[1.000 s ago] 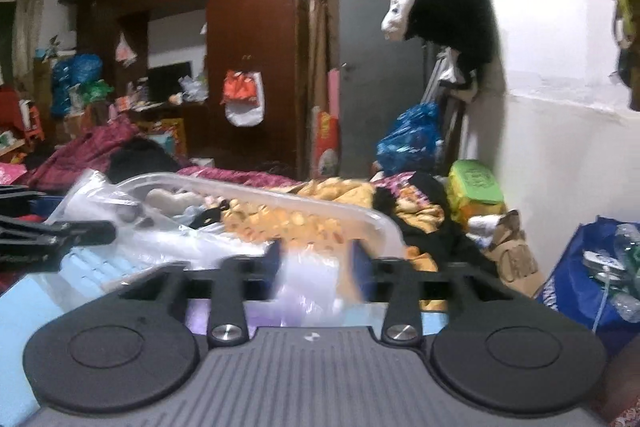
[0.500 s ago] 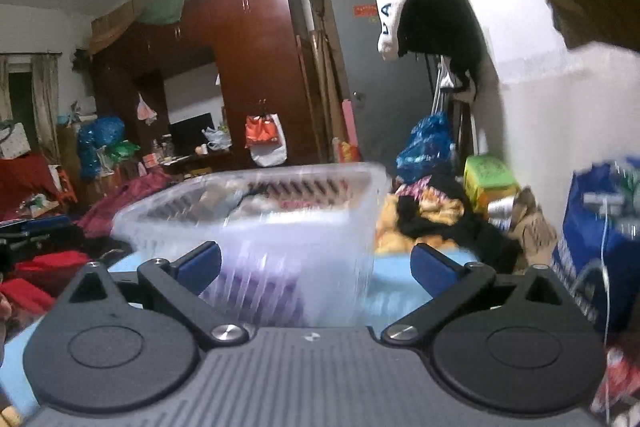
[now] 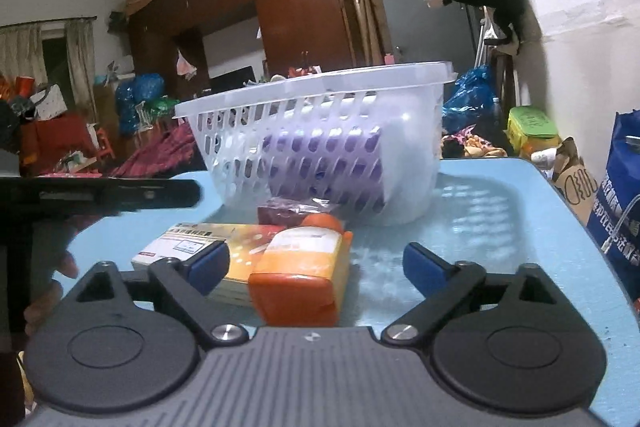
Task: Organize objects
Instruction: 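Grasp the orange bottle with the right gripper while the left grasps the purple box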
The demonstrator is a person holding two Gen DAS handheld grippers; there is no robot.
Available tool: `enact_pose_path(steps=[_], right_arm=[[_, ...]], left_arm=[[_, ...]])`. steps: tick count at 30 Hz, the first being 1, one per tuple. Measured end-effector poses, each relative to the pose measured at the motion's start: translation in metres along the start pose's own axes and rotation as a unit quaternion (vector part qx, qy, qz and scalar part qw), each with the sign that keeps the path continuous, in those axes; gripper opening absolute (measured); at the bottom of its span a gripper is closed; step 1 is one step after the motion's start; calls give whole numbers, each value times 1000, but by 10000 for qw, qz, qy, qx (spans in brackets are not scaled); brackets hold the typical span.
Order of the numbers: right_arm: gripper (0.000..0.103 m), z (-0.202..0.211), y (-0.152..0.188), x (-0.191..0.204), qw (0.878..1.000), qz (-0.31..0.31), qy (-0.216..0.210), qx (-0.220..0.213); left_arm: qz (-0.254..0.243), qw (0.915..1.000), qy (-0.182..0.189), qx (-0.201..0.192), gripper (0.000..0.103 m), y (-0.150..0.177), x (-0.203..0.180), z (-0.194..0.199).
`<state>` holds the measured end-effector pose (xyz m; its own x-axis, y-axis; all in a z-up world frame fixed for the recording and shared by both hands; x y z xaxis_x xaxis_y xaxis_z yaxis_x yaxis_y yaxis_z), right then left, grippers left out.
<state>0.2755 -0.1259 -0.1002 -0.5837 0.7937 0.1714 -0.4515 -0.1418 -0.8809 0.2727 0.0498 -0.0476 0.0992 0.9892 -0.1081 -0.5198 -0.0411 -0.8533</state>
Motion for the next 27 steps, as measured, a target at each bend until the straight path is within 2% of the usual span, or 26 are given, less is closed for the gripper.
enact_pose_path(steps=[6,7,8,12,20,22,23,24,27], right_arm=[[65,-7,19,14,9992,243,70,308],[58,-6,20,14,9993,241,31,294],[57,-4,21,15,9993,238,-7,299],[57,9,22,-2,9983,343,382,280],[56,29,18,-34,9985,67,528,115],[56,29,17,-35,9985,97,535,110],[56,27,16,-34,9984,123,539,121],[56,26,15,-35,9983,156,541,129],[56,23,16,-36,9984,183,514,169]], left_arm=[[-106,9993,-170,328,96,-4,-17,-24],[-123,9990,-215,373,96,-5,-20,-28],[-136,9987,-236,439,96,-6,-22,-32],[-150,9970,-237,718,96,-9,-36,-52],[-316,9919,-489,1132,95,-4,-60,-81],[-299,9906,-554,1217,89,-1,-60,-86],[-238,9904,-536,1254,81,0,-60,-88],[-203,9903,-526,1268,77,1,-59,-89],[-198,9917,-522,1158,76,3,-58,-85]])
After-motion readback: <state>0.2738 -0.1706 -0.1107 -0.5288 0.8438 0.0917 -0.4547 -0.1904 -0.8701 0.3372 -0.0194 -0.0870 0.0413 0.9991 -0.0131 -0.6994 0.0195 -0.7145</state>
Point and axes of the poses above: each gripper's, at about its wrist camera, not at the fingertips, and z roughly against the way its jaws point, x to its left, y to its underside, the point moved 10 cm from there along -z, roughly the way its jaws point, and after that the axes turned 7 degrees about x, right-handed, at the moved point
